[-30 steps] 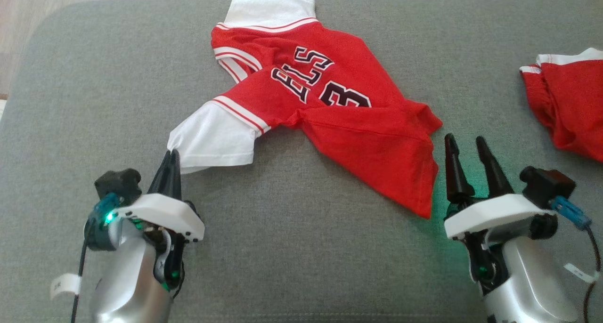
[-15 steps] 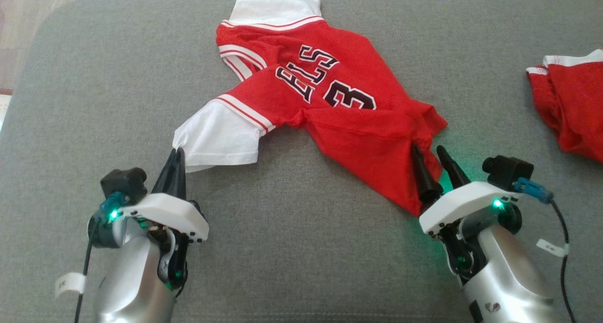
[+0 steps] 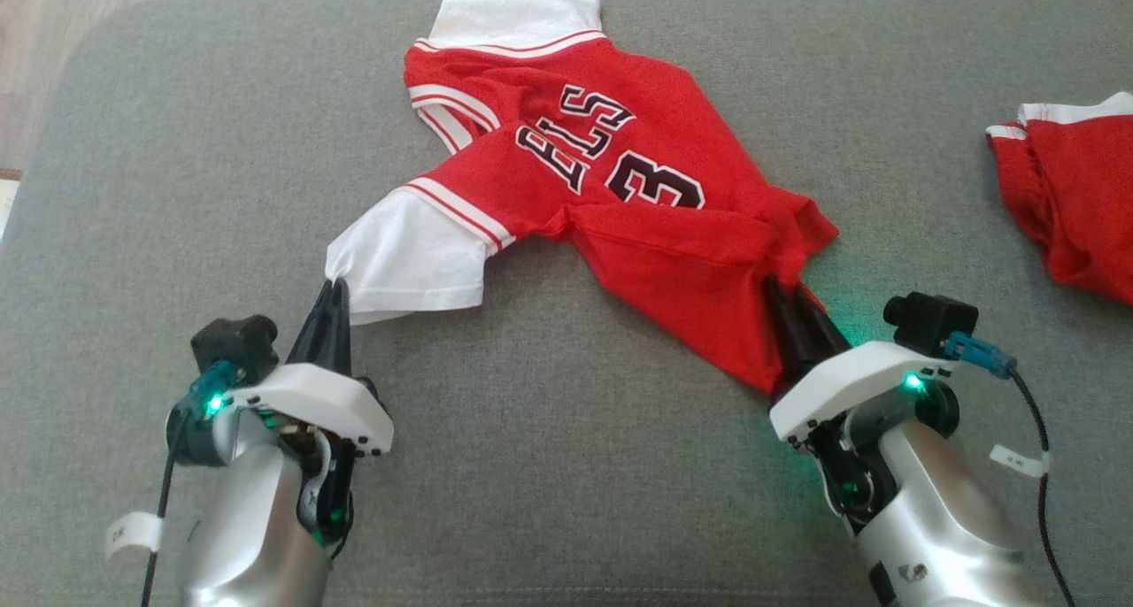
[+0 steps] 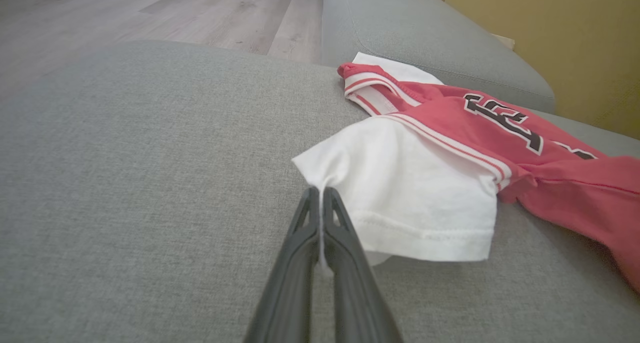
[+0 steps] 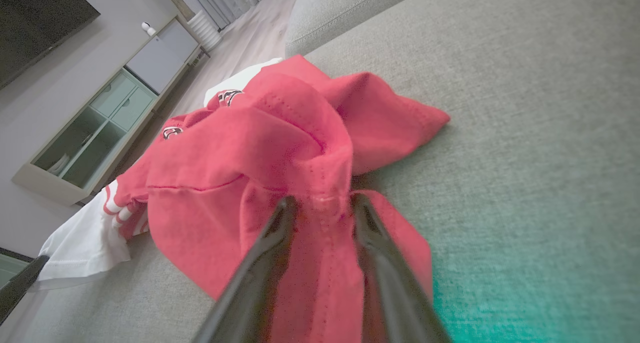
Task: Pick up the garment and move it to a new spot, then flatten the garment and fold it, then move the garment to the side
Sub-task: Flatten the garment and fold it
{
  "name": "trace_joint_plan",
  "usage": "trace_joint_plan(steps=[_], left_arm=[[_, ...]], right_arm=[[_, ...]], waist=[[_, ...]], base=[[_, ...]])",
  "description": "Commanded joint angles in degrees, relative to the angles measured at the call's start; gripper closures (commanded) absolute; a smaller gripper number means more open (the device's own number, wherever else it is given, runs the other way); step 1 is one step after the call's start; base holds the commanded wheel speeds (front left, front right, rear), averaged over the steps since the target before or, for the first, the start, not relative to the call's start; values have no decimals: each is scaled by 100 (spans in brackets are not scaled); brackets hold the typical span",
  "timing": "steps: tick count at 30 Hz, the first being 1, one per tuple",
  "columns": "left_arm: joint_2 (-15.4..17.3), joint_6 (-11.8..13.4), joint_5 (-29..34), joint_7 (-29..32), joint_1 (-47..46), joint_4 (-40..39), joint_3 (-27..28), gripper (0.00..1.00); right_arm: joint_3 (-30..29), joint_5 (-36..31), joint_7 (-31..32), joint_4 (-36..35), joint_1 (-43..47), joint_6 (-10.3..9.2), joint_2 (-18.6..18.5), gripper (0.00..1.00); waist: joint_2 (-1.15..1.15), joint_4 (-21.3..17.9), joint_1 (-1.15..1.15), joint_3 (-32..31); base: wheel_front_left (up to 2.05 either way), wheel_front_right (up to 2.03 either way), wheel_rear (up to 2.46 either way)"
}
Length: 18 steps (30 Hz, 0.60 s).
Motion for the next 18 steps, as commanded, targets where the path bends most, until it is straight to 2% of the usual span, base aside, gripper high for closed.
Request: trace_joint_plan(steps=[1,11,18], left_arm=[[97,10,59,-71,-85,-147,132,100],[129,9,22,-71,-80,-73,160,100],[202,11,-10,-71,-30,-295,291,100]], right_arm=[[158,2,-98,-148,-235,-5,2,100],[228,-120,-423,-276,-178,-5,-121,100],[211,-290,-698,-941,58,-5,-380,100]], waist=[[0,-9,0,6],[0,-83,0,-90],[0,-234,0,-263]], base=[[0,0,0],[0,0,0],[0,0,0]])
